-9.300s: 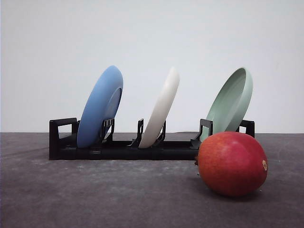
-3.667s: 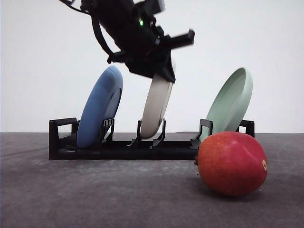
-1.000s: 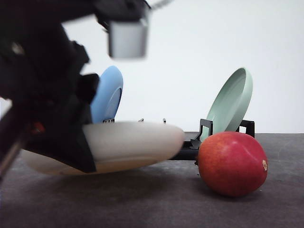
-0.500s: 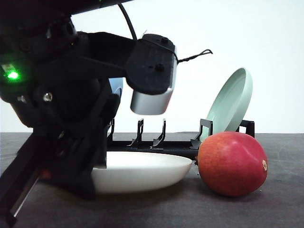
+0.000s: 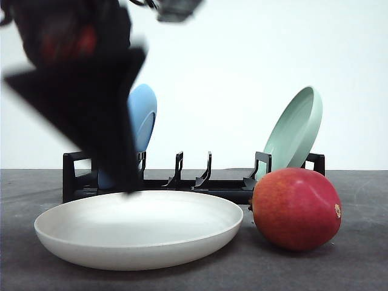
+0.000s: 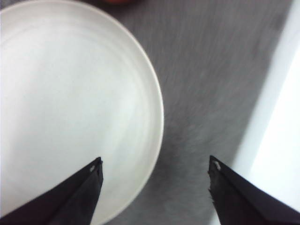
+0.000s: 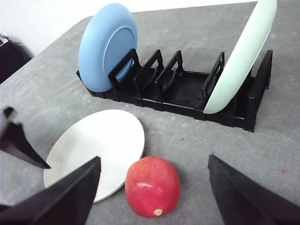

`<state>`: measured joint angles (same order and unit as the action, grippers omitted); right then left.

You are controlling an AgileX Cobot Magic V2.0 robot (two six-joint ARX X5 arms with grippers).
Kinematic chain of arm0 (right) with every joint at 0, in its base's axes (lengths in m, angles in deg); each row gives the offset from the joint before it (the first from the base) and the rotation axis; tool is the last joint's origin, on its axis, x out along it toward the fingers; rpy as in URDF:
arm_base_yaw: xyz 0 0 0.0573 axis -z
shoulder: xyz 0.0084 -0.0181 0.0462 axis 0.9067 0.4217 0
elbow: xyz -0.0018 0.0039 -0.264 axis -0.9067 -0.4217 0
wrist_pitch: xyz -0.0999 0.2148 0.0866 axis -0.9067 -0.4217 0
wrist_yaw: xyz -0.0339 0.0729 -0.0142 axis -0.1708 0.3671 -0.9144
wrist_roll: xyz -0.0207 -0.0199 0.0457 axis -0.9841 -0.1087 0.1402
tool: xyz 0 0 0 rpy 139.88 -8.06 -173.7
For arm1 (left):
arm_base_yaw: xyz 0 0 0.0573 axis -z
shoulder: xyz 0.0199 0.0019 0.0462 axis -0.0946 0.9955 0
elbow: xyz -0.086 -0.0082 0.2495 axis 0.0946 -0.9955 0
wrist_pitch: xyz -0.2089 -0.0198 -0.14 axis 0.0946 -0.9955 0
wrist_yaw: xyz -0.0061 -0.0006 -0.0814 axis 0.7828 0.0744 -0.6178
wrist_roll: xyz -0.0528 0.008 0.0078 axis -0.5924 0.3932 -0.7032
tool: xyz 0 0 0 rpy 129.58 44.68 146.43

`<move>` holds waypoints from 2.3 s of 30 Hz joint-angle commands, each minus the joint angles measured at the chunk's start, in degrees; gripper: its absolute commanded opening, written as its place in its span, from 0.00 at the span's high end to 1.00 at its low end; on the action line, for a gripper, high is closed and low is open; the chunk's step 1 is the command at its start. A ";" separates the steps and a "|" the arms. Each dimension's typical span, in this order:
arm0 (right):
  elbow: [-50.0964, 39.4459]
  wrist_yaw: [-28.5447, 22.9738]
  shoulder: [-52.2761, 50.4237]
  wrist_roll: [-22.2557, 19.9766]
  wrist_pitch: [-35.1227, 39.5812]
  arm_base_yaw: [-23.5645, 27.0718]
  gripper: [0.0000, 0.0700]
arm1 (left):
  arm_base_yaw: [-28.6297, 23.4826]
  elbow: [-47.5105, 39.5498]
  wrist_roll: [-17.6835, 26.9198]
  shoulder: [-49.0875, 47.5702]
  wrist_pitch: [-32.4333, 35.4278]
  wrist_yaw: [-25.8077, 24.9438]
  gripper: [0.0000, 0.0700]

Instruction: Place pomegranate in white plate

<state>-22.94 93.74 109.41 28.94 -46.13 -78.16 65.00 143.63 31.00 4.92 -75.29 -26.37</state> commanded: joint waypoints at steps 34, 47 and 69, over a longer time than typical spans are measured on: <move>0.90 0.24 0.13 0.20 0.56 -0.23 0.35 | -40.87 -22.74 -16.53 -37.03 22.13 -3.95 0.45; 5.24 -1.90 12.75 6.84 -9.37 -4.12 0.35 | -40.88 -24.74 -16.76 -39.54 19.37 -3.63 0.45; 15.15 -13.68 46.19 -4.97 -1.96 -22.47 0.19 | -40.88 -24.74 -16.76 -39.52 19.39 -3.59 0.45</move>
<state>-8.89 80.32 154.67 26.36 -48.67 -100.09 24.02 118.63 14.68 -34.86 -56.46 -29.96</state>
